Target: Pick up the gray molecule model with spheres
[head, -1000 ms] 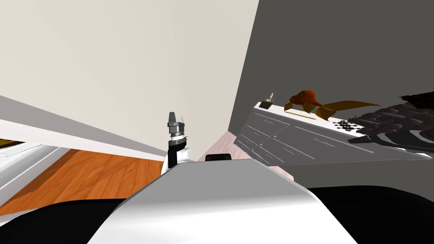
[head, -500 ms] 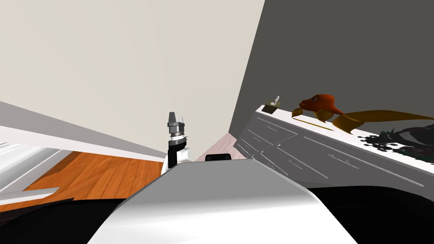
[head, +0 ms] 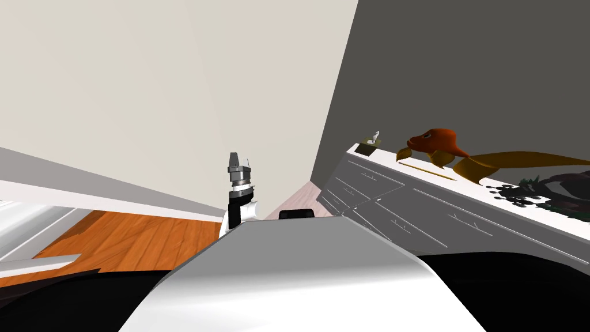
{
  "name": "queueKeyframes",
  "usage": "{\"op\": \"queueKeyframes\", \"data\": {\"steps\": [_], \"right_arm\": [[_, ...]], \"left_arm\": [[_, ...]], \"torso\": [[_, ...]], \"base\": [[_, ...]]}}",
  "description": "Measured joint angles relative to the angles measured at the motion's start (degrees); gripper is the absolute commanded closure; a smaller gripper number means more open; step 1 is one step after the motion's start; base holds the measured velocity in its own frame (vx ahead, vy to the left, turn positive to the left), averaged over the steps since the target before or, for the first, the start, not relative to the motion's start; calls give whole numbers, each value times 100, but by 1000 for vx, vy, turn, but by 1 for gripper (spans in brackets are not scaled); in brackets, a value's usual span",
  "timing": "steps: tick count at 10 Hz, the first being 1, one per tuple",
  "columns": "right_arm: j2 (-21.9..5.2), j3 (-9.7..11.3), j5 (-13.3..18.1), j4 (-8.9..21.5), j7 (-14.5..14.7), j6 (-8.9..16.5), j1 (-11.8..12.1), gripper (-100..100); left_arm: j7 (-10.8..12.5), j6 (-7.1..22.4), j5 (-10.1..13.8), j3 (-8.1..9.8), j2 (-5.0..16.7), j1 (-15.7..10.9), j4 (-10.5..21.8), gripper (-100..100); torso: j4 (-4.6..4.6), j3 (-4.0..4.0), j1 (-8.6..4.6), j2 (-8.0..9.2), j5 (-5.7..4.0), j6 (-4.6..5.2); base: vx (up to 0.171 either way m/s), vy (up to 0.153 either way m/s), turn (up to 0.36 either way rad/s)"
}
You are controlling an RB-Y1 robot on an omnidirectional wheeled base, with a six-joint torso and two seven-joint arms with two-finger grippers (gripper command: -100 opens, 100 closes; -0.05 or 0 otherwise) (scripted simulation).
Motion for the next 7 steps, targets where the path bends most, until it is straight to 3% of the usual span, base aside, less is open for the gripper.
{"op": "queueKeyframes", "data": {"steps": [4,5,6,7], "right_arm": [[3,-4,-7,-13,-2,-11,-5,100],[2,-4,-7,-13,-1,-11,-5,0],[3,-4,-7,-13,-1,-11,-5,100],[2,-4,-7,-13,-1,-11,-5,0]], "left_arm": [[0,0,0,0,0,0,0,0],[0,0,0,0,0,0,0,0],[0,0,0,0,0,0,0,0],[0,0,0,0,0,0,0,0]], "torso": [[5,10,-20,14,0,15],[5,10,-20,15,0,16],[5,10,-20,15,0,16],[6,11,-20,16,0,16]], "base": [[1,2,5],[0,0,0],[0,0,0],[0,0,0]]}}
